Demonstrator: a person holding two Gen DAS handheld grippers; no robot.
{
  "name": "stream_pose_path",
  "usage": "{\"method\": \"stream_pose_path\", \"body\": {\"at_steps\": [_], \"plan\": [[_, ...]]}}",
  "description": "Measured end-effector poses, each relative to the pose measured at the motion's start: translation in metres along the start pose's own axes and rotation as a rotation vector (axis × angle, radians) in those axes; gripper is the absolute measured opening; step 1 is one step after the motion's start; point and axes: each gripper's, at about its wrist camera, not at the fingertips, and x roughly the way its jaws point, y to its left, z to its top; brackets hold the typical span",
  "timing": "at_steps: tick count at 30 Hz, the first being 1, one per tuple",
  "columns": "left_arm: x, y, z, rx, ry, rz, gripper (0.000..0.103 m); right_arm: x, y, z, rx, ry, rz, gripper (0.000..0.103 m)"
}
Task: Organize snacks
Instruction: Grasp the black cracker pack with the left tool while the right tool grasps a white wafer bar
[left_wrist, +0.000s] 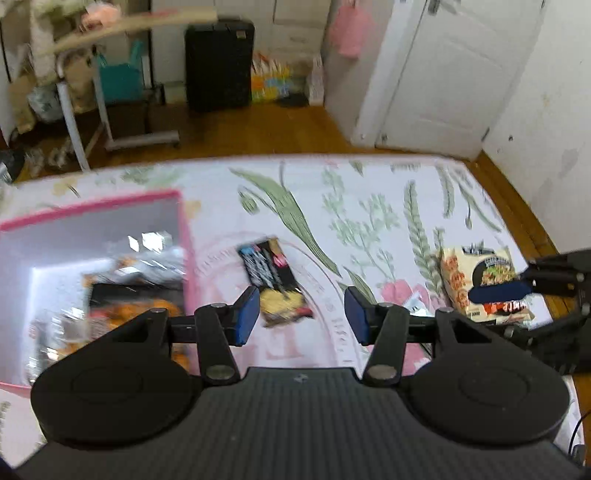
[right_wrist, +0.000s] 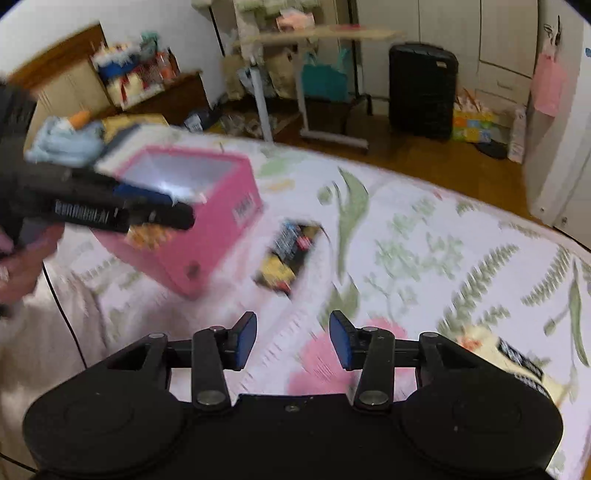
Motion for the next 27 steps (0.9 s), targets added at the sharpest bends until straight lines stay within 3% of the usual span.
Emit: {"method": "stream_pose_path", "body": {"at_steps": [5,10,13,17,19,23,27], "plan": [[0.057,-0.009,-0.003,-0.037,0.090,0.012,0.050,0.022,-0.013,-0.026,-0.009,0.030,-0.075,0.049],[0.115,0.001,-0.003,-0.122,0.087,0.139,0.060,0.052,-0.031,-0.046,0.010,0.045,-0.125,0.049],[0.150,0.003,0.000,-0.069,0.167,0.197,0.064,0.069,-0.035,-0.056,-0.005,0.065,-0.124,0.049],[0.170,0.004,-0.002,-0.059,0.141,0.259,0.064,0.082,-0.038,-0.067,-0.006,0.071,-0.164,0.049],[0.177,0.007,-0.003,-0.086,0.143,0.247,0.068,0.083,-0.038,-0.070,-0.017,0.045,-0.159,0.048],[0.182,0.014,-0.008,-0.131,0.103,0.237,0.072,0.078,-0.041,-0.072,-0.013,0.011,-0.152,0.031],[0.178,0.010,-0.014,-0.102,0.071,0.241,0.067,0.077,-0.046,-0.072,0.020,0.007,-0.146,0.030]]}}
